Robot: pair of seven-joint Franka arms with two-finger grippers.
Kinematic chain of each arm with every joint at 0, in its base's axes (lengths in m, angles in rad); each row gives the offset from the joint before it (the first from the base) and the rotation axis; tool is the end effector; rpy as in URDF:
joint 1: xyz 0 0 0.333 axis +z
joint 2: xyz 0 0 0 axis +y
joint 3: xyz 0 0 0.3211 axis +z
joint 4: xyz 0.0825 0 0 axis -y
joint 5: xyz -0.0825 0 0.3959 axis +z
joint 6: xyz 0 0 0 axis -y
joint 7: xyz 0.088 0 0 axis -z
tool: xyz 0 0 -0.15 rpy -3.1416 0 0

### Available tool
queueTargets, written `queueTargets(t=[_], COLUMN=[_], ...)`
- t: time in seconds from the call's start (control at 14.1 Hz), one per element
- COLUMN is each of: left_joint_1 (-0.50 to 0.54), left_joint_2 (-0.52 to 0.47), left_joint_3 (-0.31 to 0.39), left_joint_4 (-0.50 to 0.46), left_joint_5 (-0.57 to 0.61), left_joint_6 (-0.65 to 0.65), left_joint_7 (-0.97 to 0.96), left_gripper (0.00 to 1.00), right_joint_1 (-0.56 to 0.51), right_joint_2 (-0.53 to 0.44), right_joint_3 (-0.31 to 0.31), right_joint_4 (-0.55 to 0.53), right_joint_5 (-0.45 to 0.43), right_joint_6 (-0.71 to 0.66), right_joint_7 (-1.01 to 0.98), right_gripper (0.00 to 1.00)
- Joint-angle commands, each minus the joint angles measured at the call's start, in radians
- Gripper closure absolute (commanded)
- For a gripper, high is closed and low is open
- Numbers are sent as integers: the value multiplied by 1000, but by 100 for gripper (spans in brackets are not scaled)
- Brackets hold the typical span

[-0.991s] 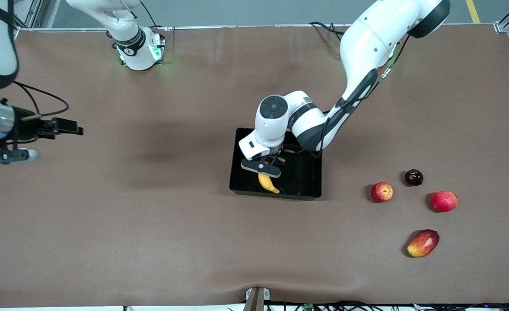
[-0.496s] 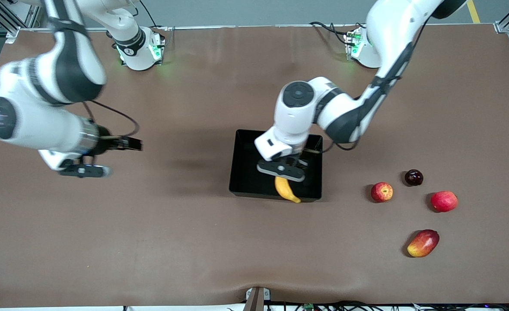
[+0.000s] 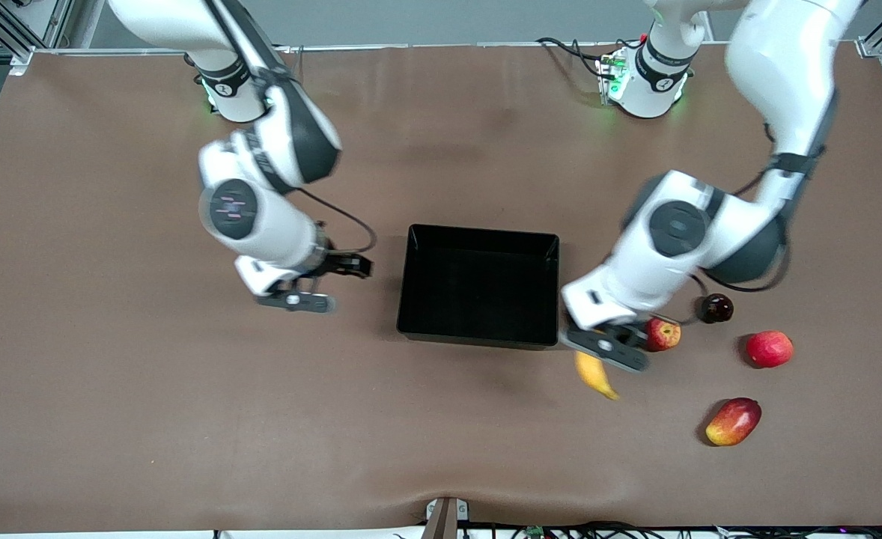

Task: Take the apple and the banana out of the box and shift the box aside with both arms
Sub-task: 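Carry the banana toward the mango while the right gripper grasps the box rim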

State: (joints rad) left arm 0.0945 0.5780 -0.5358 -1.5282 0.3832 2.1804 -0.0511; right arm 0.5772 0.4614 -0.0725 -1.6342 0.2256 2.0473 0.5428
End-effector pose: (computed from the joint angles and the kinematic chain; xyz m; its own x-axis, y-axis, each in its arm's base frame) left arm 0.6912 -0.2368 0.3284 0.8682 -0.4690 0.1621 -0.4668 -0.8827 -0.0534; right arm 0.5853 0.3519 0.3049 0.9828 -0.1309 -0.1300 -0.1456 -0.9831 -0.1110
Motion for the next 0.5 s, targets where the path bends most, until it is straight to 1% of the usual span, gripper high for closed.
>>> queueTargets(t=[0.0,0.21,0.35,0.42], left_joint_1=[83,149,191,207], left_joint_2=[19,92,135,154], left_joint_3=[-12,-12,-10,-9], left_joint_4=[-3,72,94,97], left_joint_5=[-18,-23,-43,-44], left_joint_6=[-10,-10,-8,-2], left_joint_7=[190,434,599,650], left_gripper=[100,100,100,100], right_joint_1=[48,96,108,115], right_joint_2=[84,137,170,178], right_joint_3=[-13,-13,-13,-13], right_joint_4=[24,24,25,25], right_joint_5=[17,17,17,17], right_joint_6=[80,172,226,252], right_joint_7=[31,84,105,105], right_gripper=[0,0,0,0])
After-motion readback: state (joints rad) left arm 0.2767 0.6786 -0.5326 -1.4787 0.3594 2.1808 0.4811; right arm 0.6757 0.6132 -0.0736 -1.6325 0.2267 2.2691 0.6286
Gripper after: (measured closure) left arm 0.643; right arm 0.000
